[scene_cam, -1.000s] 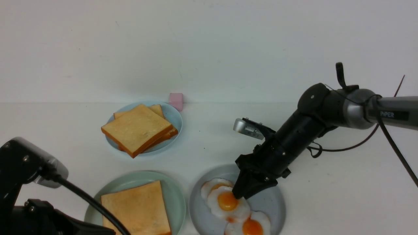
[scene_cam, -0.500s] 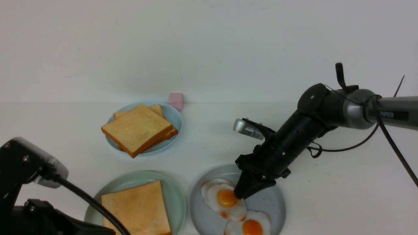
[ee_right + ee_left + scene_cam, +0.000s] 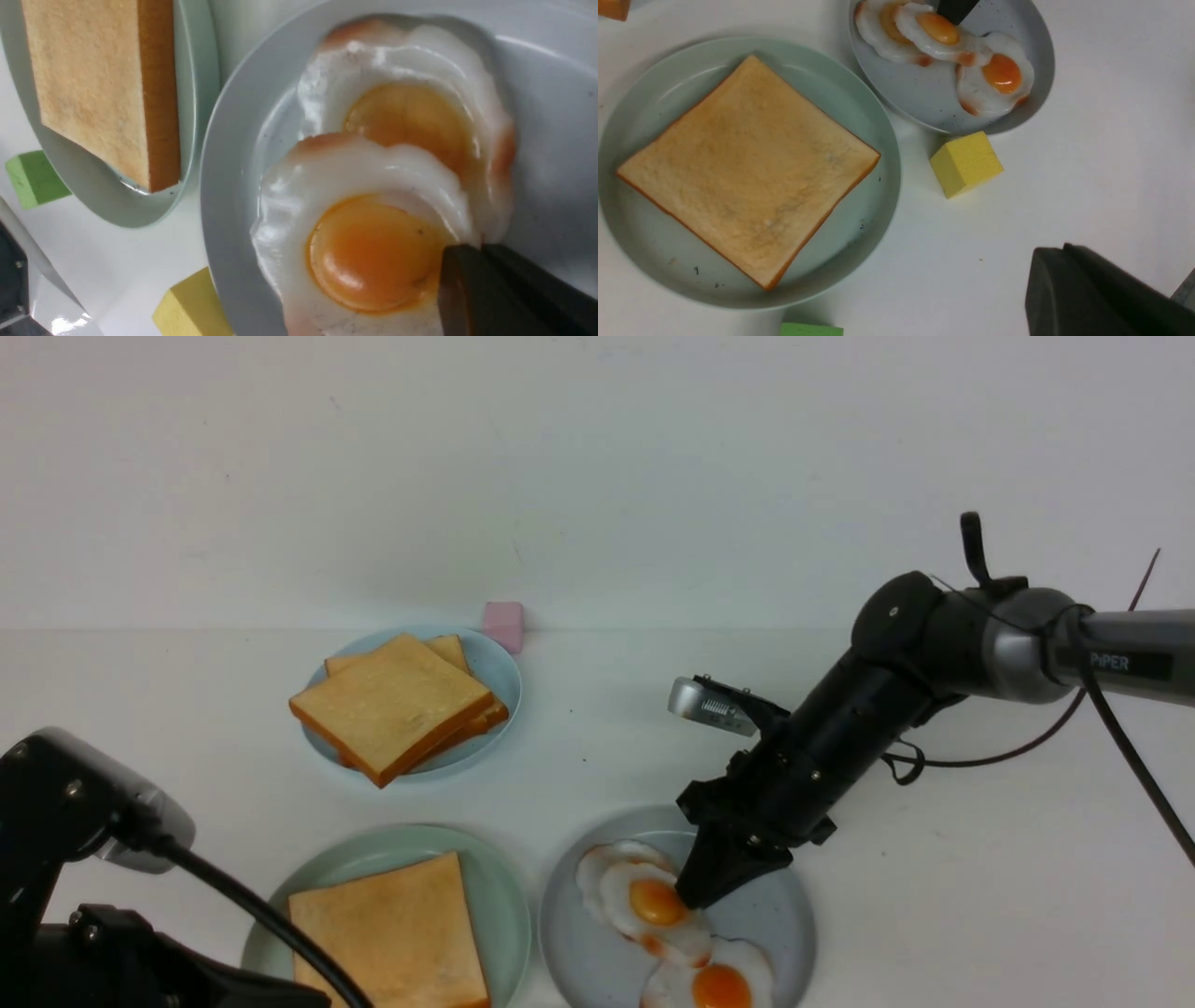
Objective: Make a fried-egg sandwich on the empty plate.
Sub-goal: Use the right arm to grab a fried egg, then use the right arm to place the fried egg on the slice of bread in the middle
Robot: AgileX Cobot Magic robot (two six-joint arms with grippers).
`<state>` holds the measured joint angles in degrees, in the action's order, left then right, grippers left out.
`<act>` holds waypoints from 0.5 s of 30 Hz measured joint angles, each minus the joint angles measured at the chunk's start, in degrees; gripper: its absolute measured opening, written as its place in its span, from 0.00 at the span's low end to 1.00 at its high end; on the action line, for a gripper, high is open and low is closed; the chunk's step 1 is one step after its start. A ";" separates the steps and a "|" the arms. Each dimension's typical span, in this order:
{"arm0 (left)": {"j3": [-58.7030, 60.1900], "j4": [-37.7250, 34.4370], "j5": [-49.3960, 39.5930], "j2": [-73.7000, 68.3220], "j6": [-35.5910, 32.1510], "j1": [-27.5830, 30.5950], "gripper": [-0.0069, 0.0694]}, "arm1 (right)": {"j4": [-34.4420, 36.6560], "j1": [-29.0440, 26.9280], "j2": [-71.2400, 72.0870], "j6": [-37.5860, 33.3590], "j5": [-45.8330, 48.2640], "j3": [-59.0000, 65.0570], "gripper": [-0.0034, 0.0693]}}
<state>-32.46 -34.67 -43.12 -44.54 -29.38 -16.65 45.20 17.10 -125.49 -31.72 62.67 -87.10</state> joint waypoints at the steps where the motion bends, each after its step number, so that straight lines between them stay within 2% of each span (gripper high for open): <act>1: 0.00 0.00 0.05 0.00 0.00 0.00 0.11 | 0.00 0.00 0.35 0.00 0.06 0.00 0.07; 9: 0.00 0.00 0.16 0.00 0.00 0.00 0.12 | 0.89 0.32 2.10 1.37 0.17 -0.19 0.07; 15: 0.00 -0.18 0.21 0.00 0.00 0.00 0.13 | 0.89 8.52 2.20 4.74 -1.34 -5.73 0.07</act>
<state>-32.46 -34.85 -42.91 -44.54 -29.38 -16.65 46.09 25.62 -123.29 -26.97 61.33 -92.83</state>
